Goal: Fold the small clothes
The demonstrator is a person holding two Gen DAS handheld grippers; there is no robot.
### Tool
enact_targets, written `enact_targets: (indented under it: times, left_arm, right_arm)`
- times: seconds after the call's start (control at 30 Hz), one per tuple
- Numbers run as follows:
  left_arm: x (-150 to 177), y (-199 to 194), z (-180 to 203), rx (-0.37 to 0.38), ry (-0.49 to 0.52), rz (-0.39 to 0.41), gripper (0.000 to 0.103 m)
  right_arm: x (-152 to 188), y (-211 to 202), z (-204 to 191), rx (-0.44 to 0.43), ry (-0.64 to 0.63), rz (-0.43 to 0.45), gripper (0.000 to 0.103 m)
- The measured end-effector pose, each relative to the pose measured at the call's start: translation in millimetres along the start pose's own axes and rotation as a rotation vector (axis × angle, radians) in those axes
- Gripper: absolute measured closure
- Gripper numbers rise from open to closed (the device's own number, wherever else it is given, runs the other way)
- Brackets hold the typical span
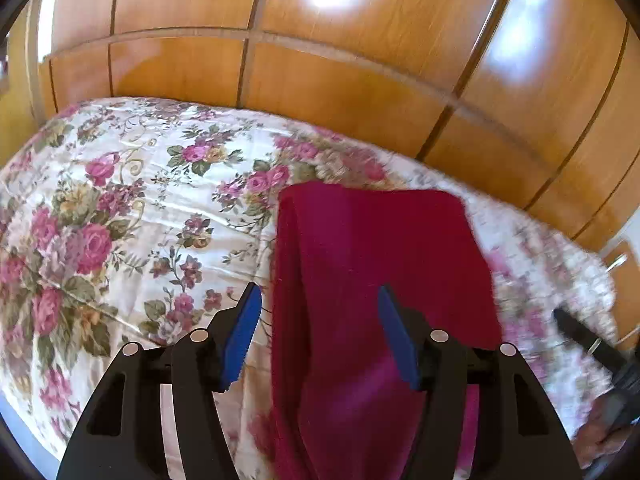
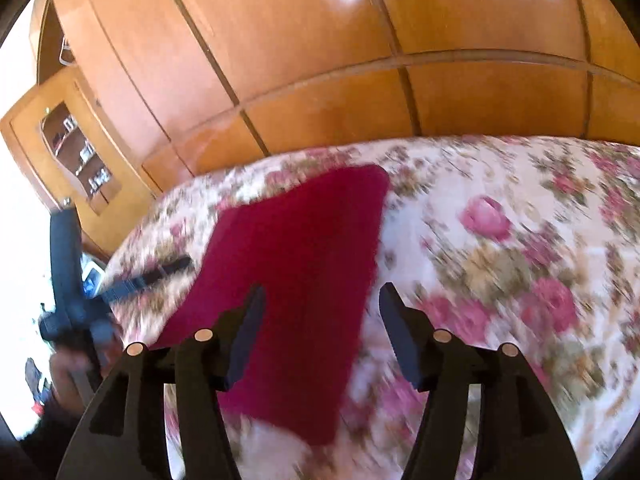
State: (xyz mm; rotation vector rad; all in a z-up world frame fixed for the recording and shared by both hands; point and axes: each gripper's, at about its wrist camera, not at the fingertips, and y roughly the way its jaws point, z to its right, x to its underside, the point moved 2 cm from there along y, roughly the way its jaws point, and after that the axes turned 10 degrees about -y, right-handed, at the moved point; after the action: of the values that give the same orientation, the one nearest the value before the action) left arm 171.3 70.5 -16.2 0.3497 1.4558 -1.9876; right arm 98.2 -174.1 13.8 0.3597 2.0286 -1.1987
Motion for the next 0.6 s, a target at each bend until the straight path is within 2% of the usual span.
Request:
enact_targets:
  times: [0.07,0.13,0.27,0.33,0.47,0.6]
  left_arm:
    - [6,19,-3,-0.047,0.011,-0.038,0.044]
    - [15,33,-12,-0.063,0.007,-0.059,0.044]
    - [26,41,-29,-0.018,-0.035,-0.053,0.043]
    - [29,43,-33,0.0,-0.049,-0.051,0.042]
    - [29,41,-30,0.004,-0.02,-0.044,0.039]
    - [29,38,-28,0.015,0.009,-0.032,0.039]
  right_arm:
    - [-13,24,-7,-0.015,-0.018,-0.023,0.044]
    - [-19,58,-12,0.014,-0.041,-0.077,0.044]
    - [-8,122,2,0.07,-0.064,-0.197,0.042]
    - [-4,126,-4,0.078,-0.116,-0.168,0.03]
    - [1,116,-16,0.103,-0.205,-0.159,0.023]
    - [-3,94,-8,0.037,-0.149,-0.111,0.017]
